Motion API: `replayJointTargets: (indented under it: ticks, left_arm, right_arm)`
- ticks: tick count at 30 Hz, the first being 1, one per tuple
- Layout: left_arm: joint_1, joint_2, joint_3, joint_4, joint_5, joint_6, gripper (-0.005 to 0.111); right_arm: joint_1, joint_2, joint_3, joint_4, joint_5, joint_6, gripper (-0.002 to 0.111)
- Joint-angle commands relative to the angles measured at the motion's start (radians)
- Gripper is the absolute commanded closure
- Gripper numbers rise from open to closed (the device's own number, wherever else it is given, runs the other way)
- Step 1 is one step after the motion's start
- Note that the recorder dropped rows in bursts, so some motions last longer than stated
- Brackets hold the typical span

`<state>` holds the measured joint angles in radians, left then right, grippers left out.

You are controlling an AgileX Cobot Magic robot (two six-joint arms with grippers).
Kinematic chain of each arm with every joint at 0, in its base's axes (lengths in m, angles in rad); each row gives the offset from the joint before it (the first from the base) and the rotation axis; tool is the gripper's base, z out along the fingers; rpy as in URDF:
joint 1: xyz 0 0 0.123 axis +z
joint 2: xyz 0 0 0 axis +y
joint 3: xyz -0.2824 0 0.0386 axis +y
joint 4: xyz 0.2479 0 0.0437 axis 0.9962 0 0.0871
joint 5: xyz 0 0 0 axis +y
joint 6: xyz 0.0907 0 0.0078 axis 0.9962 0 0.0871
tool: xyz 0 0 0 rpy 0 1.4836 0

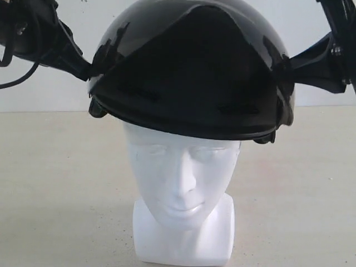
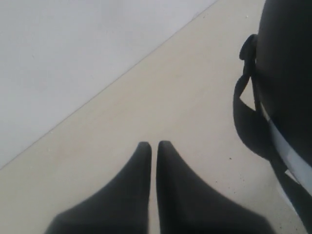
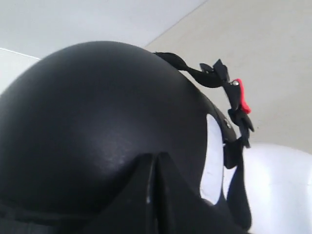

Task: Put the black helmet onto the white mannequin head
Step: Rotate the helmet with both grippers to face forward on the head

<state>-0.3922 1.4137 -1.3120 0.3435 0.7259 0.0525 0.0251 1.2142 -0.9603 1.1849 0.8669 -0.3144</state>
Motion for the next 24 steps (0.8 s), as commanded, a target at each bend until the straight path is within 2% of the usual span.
replayJointTargets:
  ticks: [1,6,14,24]
  left_arm:
    - [-0.008,0.000,0.066,-0.051,-0.060,-0.009,0.102]
    - [-0.008,-0.040,0.080,-0.042,-0.082,-0.009,0.102]
    - [-0.008,-0.072,0.080,-0.029,-0.063,-0.027,0.102]
    - [0.053,-0.133,0.080,-0.006,-0.044,-0.073,0.102]
  right_arm:
    - [0.023,-0.007,-0.016,0.069,0.101,-0.007,0.108]
    - [0.075,-0.007,-0.016,0.058,0.064,-0.007,0.108]
    - [0.077,-0.007,-0.016,-0.009,0.041,0.018,0.108]
    - [0.075,-0.057,-0.022,-0.103,-0.035,0.058,0.108]
